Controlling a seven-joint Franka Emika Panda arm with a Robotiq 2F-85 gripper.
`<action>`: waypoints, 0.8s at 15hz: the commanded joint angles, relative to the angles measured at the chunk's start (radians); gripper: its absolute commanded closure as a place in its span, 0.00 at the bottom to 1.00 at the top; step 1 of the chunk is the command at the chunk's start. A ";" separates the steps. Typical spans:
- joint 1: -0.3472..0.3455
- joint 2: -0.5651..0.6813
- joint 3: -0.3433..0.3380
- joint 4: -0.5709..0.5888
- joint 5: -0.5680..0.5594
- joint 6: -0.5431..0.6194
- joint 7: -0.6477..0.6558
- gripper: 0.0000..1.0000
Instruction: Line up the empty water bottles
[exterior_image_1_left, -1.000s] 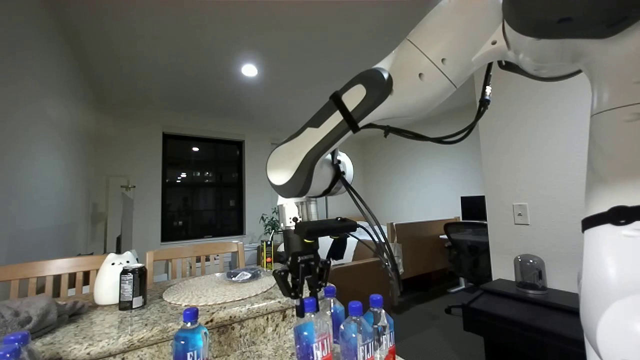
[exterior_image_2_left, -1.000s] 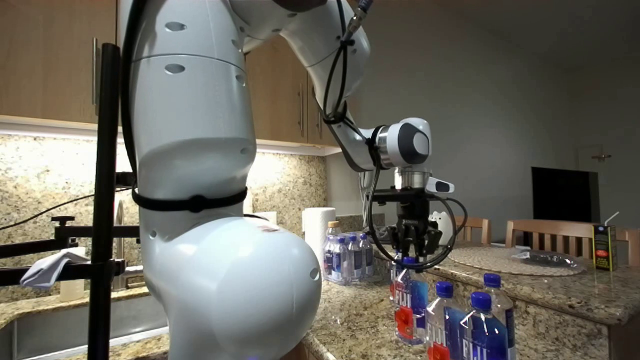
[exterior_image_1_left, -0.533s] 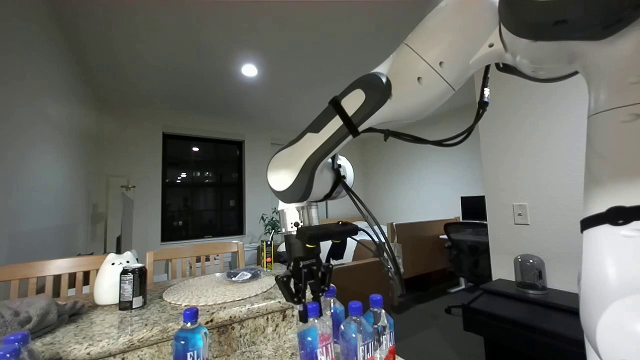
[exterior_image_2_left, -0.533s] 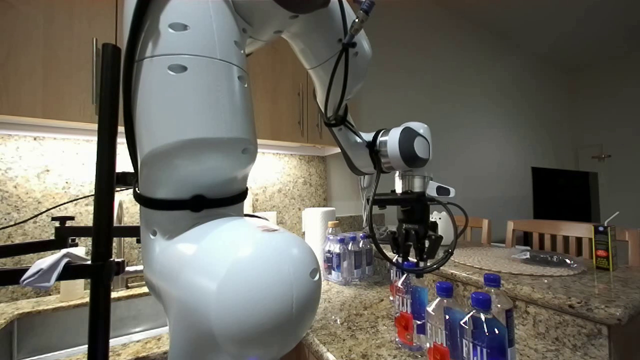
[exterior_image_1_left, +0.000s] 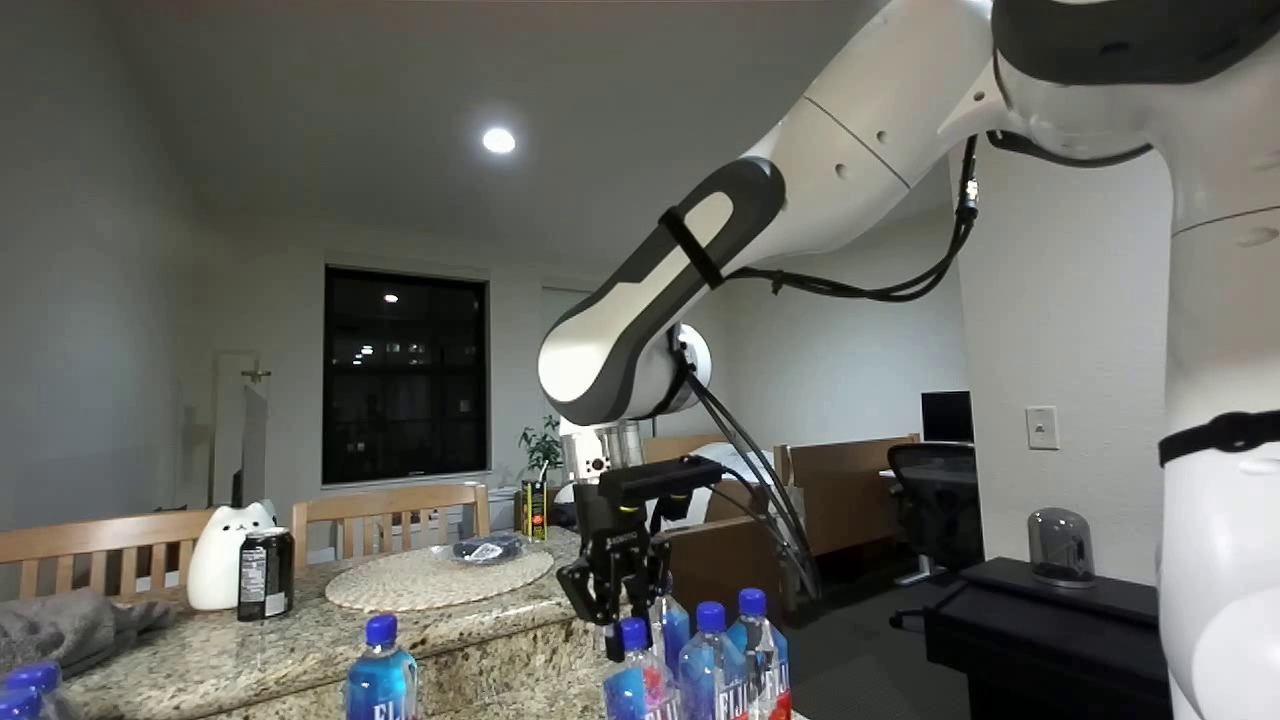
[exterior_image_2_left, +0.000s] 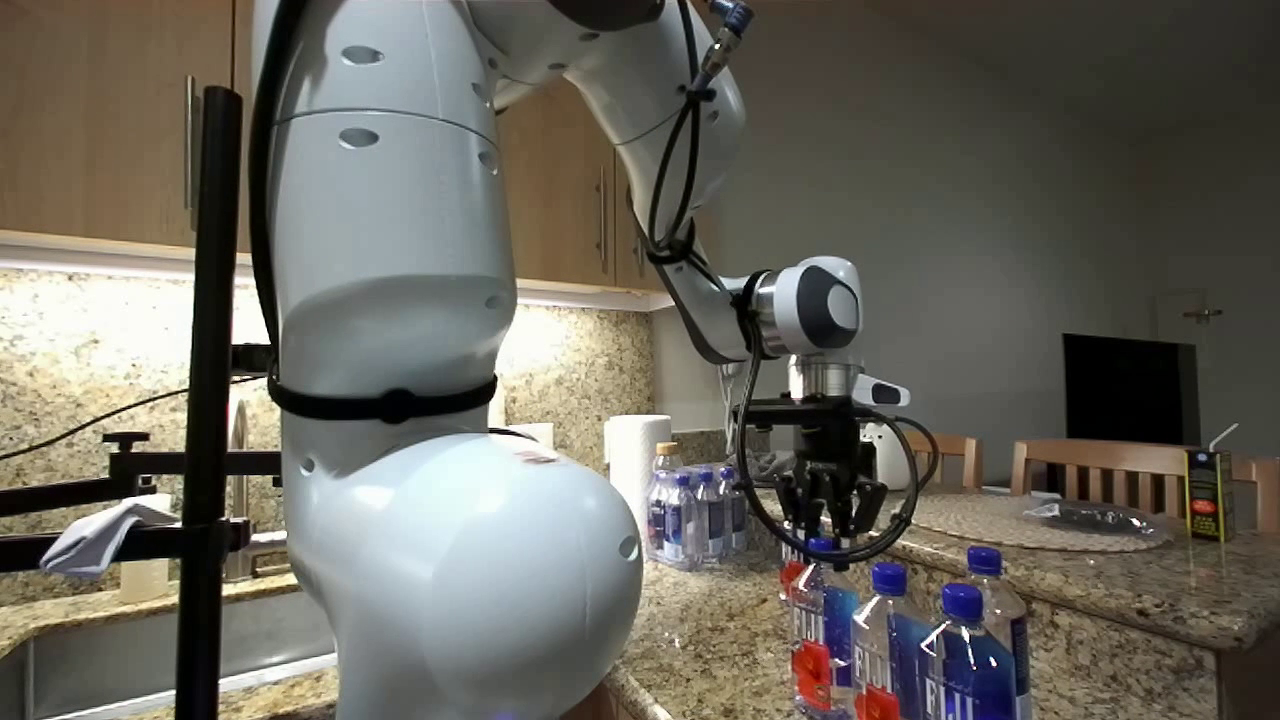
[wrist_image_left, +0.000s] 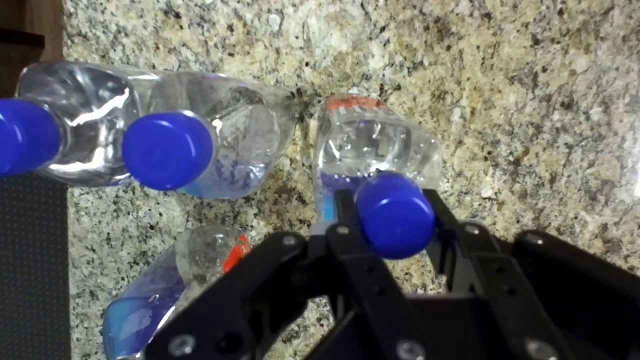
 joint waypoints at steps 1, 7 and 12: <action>-0.015 0.005 0.012 -0.015 -0.038 0.028 0.016 0.87; -0.017 0.010 0.009 -0.005 -0.056 0.002 0.014 0.87; -0.016 0.005 0.008 -0.016 -0.040 0.005 0.021 0.87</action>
